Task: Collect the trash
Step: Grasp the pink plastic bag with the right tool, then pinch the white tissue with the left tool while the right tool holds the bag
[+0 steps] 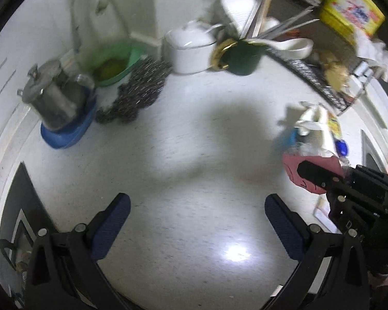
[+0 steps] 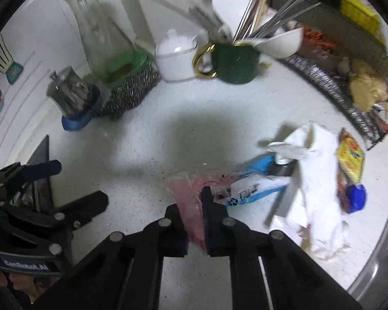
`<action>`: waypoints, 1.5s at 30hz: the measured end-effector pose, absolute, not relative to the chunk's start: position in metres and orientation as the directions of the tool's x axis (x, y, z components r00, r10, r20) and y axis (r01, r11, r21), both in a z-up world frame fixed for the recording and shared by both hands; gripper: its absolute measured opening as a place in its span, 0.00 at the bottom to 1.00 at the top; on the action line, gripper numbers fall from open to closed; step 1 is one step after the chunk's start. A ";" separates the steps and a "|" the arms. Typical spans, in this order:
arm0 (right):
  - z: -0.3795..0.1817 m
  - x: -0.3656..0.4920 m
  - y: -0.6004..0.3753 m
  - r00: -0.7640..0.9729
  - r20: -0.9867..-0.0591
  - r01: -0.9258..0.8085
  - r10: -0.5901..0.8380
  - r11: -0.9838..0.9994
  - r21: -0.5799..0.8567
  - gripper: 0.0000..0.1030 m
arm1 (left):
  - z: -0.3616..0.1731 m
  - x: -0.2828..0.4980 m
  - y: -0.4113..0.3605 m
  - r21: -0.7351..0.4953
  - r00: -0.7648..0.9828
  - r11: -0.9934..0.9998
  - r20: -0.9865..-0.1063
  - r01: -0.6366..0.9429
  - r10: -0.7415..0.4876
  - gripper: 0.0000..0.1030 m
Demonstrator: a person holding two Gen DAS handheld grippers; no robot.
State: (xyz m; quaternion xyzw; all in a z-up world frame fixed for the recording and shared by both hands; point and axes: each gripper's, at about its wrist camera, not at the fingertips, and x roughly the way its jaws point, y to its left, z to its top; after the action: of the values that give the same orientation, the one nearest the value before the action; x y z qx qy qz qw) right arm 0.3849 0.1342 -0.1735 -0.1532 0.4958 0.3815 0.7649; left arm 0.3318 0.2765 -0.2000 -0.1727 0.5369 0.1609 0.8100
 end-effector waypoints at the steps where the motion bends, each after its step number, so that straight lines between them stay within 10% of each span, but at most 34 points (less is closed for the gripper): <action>1: -0.166 0.384 0.128 0.230 -0.866 -0.730 0.445 0.667 0.148 0.06 | -0.193 0.331 0.270 -0.104 0.382 0.896 -0.921 -0.432 0.077 1.00; 20: -0.067 0.355 -0.012 0.580 -0.709 -0.512 0.401 0.856 0.066 0.04 | -0.109 0.358 0.141 -0.101 0.551 0.989 -0.834 -0.108 -0.025 1.00; 45: -0.185 0.458 -0.022 0.421 -0.876 -0.266 0.235 0.955 0.128 0.04 | -0.242 0.501 0.138 -0.203 0.275 0.979 -0.942 -0.012 -0.192 1.00</action>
State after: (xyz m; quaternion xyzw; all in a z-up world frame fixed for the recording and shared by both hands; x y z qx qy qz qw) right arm 0.4577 -0.0222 -0.1847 -0.0151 0.5169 0.1487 0.8429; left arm 0.5007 0.1384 -0.2417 -0.0850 0.5996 -0.0564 0.7938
